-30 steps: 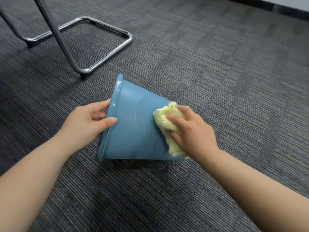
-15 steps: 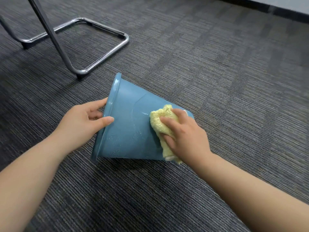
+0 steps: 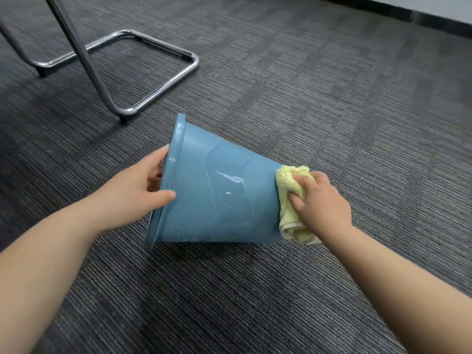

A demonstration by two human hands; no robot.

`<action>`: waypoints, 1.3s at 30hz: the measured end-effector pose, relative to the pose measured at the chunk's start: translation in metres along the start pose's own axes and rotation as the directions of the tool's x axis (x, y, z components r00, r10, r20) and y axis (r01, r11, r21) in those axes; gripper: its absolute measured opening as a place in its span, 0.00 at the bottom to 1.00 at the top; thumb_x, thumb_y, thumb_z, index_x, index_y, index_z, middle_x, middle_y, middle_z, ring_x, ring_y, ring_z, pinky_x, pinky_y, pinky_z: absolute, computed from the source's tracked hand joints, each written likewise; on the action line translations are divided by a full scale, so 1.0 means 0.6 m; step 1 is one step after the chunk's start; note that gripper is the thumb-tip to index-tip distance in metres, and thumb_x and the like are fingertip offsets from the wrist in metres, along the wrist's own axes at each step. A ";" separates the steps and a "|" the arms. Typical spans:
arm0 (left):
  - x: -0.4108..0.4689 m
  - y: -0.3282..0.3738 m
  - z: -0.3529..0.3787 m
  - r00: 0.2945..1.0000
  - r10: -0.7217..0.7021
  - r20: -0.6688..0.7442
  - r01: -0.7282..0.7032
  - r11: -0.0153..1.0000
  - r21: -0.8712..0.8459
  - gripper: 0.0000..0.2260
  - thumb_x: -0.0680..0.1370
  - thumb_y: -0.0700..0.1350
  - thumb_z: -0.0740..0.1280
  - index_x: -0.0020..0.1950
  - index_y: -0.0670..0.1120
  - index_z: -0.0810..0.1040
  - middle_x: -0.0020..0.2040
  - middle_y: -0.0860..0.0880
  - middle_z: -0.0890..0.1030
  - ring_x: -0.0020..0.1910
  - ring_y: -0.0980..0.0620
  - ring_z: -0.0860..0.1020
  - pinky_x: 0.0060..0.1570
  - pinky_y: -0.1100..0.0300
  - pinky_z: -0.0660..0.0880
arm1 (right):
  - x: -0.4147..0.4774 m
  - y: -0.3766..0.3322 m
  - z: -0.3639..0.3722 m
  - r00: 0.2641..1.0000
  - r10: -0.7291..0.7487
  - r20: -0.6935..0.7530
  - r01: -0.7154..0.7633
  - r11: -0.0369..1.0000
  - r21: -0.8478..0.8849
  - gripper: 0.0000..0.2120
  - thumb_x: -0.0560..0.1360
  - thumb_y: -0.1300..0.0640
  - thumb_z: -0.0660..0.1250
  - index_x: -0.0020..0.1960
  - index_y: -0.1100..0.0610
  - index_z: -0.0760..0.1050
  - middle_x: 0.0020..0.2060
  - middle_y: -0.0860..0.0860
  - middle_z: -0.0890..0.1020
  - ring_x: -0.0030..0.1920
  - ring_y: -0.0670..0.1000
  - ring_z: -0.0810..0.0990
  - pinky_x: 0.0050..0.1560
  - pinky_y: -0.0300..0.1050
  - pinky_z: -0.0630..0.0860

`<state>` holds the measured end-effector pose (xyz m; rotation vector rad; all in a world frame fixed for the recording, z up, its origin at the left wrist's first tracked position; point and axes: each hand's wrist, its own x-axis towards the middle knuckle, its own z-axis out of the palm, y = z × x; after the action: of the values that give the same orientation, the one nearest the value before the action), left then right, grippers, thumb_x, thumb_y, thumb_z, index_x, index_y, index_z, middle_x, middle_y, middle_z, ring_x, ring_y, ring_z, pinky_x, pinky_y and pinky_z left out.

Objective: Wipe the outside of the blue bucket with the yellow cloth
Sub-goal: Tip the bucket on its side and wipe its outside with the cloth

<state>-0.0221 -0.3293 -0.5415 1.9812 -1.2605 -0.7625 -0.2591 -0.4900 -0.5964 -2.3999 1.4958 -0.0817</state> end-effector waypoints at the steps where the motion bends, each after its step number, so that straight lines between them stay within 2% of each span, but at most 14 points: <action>1: -0.002 -0.004 -0.006 0.998 -0.015 0.056 0.016 1.000 -0.007 0.36 0.68 0.35 0.68 0.54 0.75 0.57 0.50 0.66 0.72 0.48 0.69 0.73 0.51 0.65 0.68 | 0.000 -0.002 0.001 1.000 0.004 -0.003 -0.004 1.000 -0.004 0.20 0.74 0.47 0.59 0.65 0.48 0.65 0.67 0.54 0.65 0.58 0.60 0.72 0.48 0.51 0.72; 3: -0.009 -0.015 -0.010 0.992 -0.038 0.121 0.037 0.999 0.008 0.35 0.66 0.34 0.70 0.53 0.73 0.62 0.51 0.65 0.74 0.47 0.65 0.77 0.49 0.63 0.70 | -0.001 -0.006 0.002 1.000 0.006 -0.009 -0.006 1.000 -0.009 0.20 0.74 0.47 0.59 0.65 0.48 0.65 0.67 0.54 0.65 0.58 0.60 0.71 0.48 0.51 0.72; 7: -0.020 -0.040 0.003 0.979 -0.160 0.127 0.137 0.976 0.168 0.26 0.65 0.38 0.72 0.57 0.55 0.67 0.51 0.54 0.78 0.51 0.52 0.77 0.56 0.53 0.72 | 0.002 -0.014 0.002 1.000 0.017 -0.023 -0.017 1.000 0.004 0.20 0.74 0.47 0.59 0.65 0.48 0.66 0.65 0.54 0.66 0.57 0.60 0.72 0.48 0.52 0.72; 9: -0.025 -0.052 0.005 0.974 -0.193 0.116 0.176 0.974 0.143 0.20 0.65 0.37 0.72 0.52 0.51 0.70 0.50 0.48 0.80 0.50 0.48 0.78 0.56 0.50 0.73 | 0.005 -0.016 0.002 0.999 0.027 -0.024 -0.027 0.999 0.017 0.19 0.74 0.47 0.59 0.65 0.48 0.66 0.65 0.54 0.67 0.56 0.60 0.72 0.48 0.52 0.72; 10: -0.029 -0.056 0.005 0.976 -0.187 0.109 0.175 0.978 0.113 0.17 0.65 0.36 0.72 0.48 0.51 0.71 0.48 0.48 0.81 0.48 0.49 0.79 0.54 0.52 0.75 | 0.005 -0.016 0.002 0.999 0.029 -0.026 -0.029 0.999 0.020 0.19 0.74 0.47 0.59 0.65 0.48 0.66 0.65 0.54 0.67 0.56 0.60 0.72 0.48 0.53 0.72; 14: -0.042 -0.061 0.018 0.993 -0.117 0.025 0.118 0.992 -0.053 0.18 0.68 0.30 0.68 0.40 0.55 0.73 0.39 0.58 0.79 0.34 0.69 0.78 0.39 0.78 0.71 | 0.002 -0.013 0.004 0.999 0.016 -0.043 -0.014 0.999 0.035 0.20 0.74 0.48 0.60 0.65 0.48 0.66 0.65 0.53 0.67 0.57 0.60 0.72 0.48 0.52 0.72; 17: -0.042 -0.053 0.028 0.995 -0.094 -0.023 0.088 0.982 -0.169 0.18 0.68 0.29 0.66 0.41 0.54 0.75 0.29 0.65 0.81 0.34 0.70 0.78 0.38 0.78 0.71 | 0.001 -0.005 0.000 0.996 0.014 -0.087 -0.008 0.998 0.067 0.20 0.73 0.48 0.61 0.64 0.48 0.67 0.66 0.53 0.67 0.58 0.59 0.72 0.48 0.52 0.71; 19: -0.039 -0.042 0.031 0.998 -0.064 -0.018 0.058 0.969 -0.240 0.17 0.69 0.29 0.65 0.41 0.52 0.76 0.30 0.67 0.80 0.35 0.69 0.78 0.37 0.77 0.72 | 0.001 0.002 -0.007 0.990 0.014 -0.137 0.000 0.995 0.095 0.19 0.72 0.49 0.63 0.63 0.48 0.68 0.65 0.53 0.68 0.58 0.60 0.72 0.48 0.52 0.71; 27: -0.034 -0.005 0.029 0.991 -0.092 -0.099 0.032 0.870 -0.491 0.14 0.70 0.31 0.63 0.38 0.50 0.78 0.29 0.59 0.83 0.32 0.63 0.80 0.30 0.72 0.74 | 0.010 0.004 -0.031 0.974 0.015 -0.227 0.024 0.985 0.170 0.18 0.71 0.49 0.64 0.60 0.47 0.71 0.64 0.52 0.70 0.56 0.59 0.74 0.45 0.48 0.68; 30: -0.027 -0.001 0.027 0.986 -0.121 -0.118 0.051 0.879 -0.474 0.10 0.70 0.34 0.65 0.39 0.50 0.77 0.29 0.59 0.83 0.31 0.61 0.81 0.29 0.70 0.75 | 0.011 0.007 -0.027 0.986 0.010 -0.166 0.014 0.990 0.144 0.18 0.72 0.49 0.63 0.61 0.48 0.70 0.64 0.52 0.69 0.56 0.58 0.74 0.44 0.46 0.67; 33: -0.020 -0.007 0.025 0.947 -0.183 -0.263 0.070 0.919 -0.388 0.10 0.69 0.38 0.69 0.41 0.53 0.73 0.28 0.61 0.82 0.28 0.63 0.79 0.33 0.63 0.75 | 0.014 0.007 -0.022 0.992 0.016 -0.128 0.003 0.990 0.140 0.18 0.73 0.48 0.63 0.62 0.48 0.70 0.64 0.52 0.69 0.57 0.58 0.74 0.44 0.46 0.66; 35: -0.018 -0.006 0.027 0.922 -0.177 -0.346 0.074 0.954 -0.291 0.11 0.68 0.39 0.70 0.38 0.53 0.71 0.27 0.57 0.81 0.27 0.66 0.77 0.35 0.66 0.73 | 0.017 0.007 -0.019 0.993 0.025 -0.117 -0.009 0.990 0.138 0.18 0.73 0.48 0.62 0.62 0.48 0.70 0.64 0.52 0.69 0.57 0.58 0.74 0.44 0.46 0.66; 37: -0.019 -0.001 0.028 0.907 -0.125 -0.401 0.049 0.980 -0.195 0.12 0.67 0.39 0.71 0.36 0.54 0.72 0.33 0.58 0.78 0.29 0.66 0.77 0.35 0.72 0.71 | 0.019 0.007 -0.017 0.993 0.036 -0.115 -0.020 0.990 0.137 0.18 0.73 0.48 0.62 0.62 0.48 0.70 0.64 0.52 0.69 0.57 0.59 0.74 0.45 0.46 0.66; 39: -0.023 0.003 0.025 0.911 -0.073 -0.406 0.035 0.994 -0.099 0.11 0.67 0.40 0.72 0.39 0.55 0.74 0.37 0.59 0.77 0.37 0.63 0.76 0.41 0.69 0.70 | 0.020 0.007 -0.017 0.992 0.044 -0.122 -0.027 0.989 0.142 0.18 0.73 0.48 0.62 0.62 0.48 0.70 0.64 0.52 0.69 0.57 0.59 0.74 0.44 0.46 0.66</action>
<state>-0.0399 -0.3204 -0.5474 1.9770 -0.9095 -0.3880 -0.2595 -0.5046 -0.5892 -2.2924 1.5317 -0.3237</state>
